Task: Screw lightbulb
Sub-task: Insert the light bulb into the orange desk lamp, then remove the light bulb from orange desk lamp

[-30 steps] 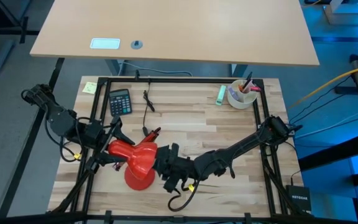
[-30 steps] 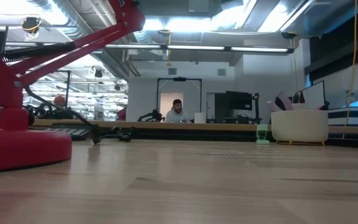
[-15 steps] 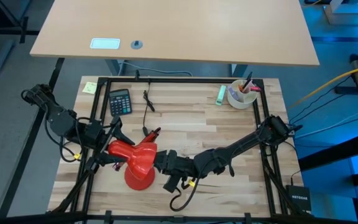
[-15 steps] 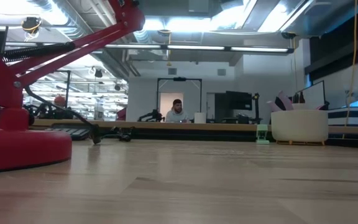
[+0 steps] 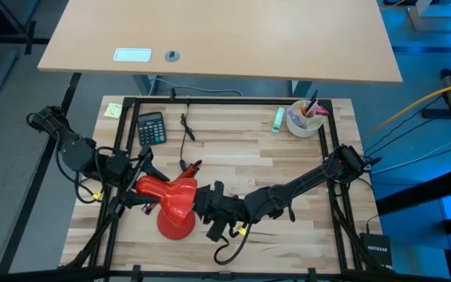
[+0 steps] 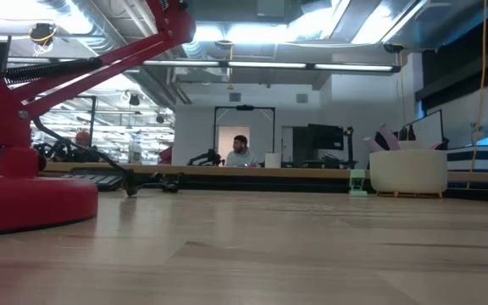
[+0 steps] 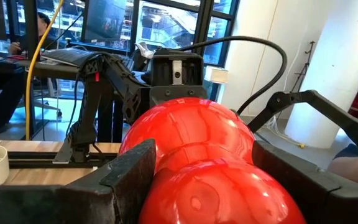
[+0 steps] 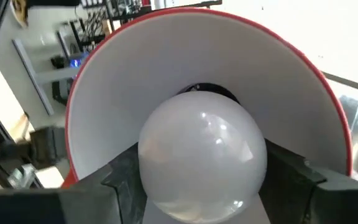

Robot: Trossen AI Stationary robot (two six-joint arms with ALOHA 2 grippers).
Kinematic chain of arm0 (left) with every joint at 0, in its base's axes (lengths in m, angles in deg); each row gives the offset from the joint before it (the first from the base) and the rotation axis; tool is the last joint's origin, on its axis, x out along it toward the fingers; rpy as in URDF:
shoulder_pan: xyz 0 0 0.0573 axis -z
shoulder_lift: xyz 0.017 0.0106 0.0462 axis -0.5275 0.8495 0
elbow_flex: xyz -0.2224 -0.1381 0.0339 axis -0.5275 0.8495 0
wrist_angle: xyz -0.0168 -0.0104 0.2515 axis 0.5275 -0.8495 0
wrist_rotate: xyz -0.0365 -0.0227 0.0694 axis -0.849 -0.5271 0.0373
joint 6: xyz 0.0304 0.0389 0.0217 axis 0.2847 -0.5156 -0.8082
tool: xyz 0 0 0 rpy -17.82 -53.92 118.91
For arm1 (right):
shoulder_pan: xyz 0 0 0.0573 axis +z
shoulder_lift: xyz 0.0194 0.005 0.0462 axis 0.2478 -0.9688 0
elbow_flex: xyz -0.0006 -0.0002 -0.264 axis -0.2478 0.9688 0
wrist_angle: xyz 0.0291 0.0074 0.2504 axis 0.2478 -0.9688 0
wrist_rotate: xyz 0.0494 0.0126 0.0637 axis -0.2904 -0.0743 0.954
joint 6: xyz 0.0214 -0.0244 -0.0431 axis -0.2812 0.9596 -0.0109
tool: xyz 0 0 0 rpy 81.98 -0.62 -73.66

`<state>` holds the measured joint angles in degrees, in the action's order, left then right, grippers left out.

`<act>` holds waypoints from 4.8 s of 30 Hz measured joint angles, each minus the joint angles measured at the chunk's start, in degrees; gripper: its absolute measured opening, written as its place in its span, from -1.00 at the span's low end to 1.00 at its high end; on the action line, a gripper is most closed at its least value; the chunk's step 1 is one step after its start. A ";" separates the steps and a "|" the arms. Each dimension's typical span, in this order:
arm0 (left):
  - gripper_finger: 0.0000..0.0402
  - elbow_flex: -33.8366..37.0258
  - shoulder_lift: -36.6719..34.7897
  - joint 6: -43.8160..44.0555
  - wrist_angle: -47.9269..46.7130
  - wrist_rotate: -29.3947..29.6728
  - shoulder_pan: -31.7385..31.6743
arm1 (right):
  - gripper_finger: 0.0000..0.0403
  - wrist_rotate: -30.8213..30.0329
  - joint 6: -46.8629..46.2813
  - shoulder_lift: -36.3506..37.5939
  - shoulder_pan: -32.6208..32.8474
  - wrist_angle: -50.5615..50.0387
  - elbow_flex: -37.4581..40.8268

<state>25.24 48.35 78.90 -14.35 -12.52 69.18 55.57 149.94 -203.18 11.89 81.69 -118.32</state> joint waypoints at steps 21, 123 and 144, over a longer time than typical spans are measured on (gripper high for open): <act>0.26 0.00 0.00 0.17 0.13 -0.20 0.00 | 0.16 0.15 -58.11 0.02 -0.11 0.53 0.00; 0.26 -0.02 -0.07 2.73 0.17 -1.22 -0.74 | 0.84 8.99 -117.84 8.49 0.26 28.78 27.09; 0.26 -0.02 -0.09 2.73 0.11 -1.22 -0.74 | 0.84 11.26 -118.31 5.21 -1.70 21.14 16.82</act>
<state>25.22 48.26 81.63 -14.24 -13.75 68.44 66.83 31.62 -197.97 10.19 102.84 -101.50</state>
